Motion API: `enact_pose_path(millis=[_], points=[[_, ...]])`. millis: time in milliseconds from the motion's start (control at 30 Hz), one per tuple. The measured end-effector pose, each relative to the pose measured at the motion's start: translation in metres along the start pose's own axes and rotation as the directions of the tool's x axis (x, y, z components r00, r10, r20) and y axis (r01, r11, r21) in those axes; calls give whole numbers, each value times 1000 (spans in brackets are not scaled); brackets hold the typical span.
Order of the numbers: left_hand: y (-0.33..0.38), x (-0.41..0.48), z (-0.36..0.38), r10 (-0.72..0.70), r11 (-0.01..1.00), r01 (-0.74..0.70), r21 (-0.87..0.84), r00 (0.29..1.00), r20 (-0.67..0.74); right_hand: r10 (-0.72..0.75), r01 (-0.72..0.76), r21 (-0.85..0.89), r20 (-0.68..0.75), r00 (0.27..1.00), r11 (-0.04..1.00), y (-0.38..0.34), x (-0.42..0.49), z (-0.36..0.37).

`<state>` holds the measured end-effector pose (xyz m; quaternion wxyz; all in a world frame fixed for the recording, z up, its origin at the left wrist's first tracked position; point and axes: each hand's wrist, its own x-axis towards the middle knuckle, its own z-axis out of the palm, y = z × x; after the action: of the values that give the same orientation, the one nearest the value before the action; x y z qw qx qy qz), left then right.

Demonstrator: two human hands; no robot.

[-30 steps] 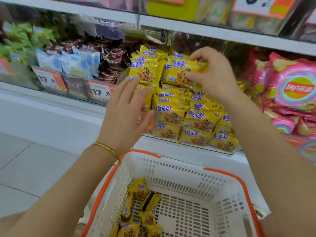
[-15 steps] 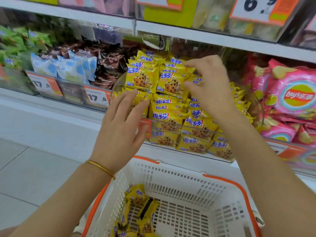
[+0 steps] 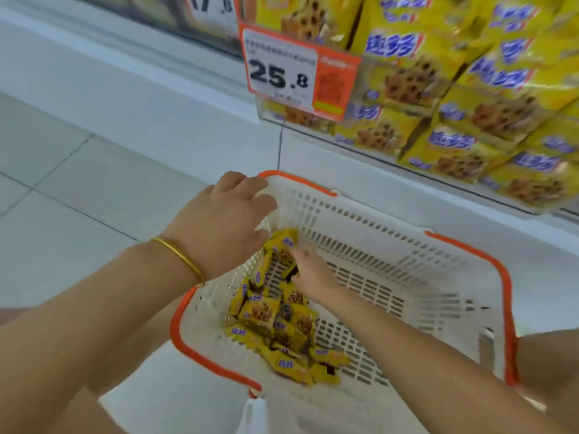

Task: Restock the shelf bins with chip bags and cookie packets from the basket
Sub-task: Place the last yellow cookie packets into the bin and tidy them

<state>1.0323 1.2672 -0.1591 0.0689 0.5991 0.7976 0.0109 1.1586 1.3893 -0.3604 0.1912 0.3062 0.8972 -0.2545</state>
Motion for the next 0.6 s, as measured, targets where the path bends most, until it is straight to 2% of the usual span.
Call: enact_pose_path(millis=[100, 233, 367, 467, 600], points=[[-6, 5, 7, -38, 998, 33, 53, 995, 95, -57, 50, -95, -69, 996, 994, -8, 35, 10], [-19, 15, 10, -99, 993, 94, 68, 992, 74, -110, 97, -179, -59, 992, 979, -18, 80, 3], [-19, 23, 8, -112, 991, 106, 76, 991, 75, -74, 35, -355, -96, 993, 934, -18, 79, 12], [-15, 25, 7, -72, 994, 64, 88, 993, 94, -29, 6, -220, -101, 995, 976, -6, 68, 9], [-9, 28, 3, -57, 998, 53, 23, 980, 193, -79, 90, 128, -88, 993, 988, -5, 29, -46]])
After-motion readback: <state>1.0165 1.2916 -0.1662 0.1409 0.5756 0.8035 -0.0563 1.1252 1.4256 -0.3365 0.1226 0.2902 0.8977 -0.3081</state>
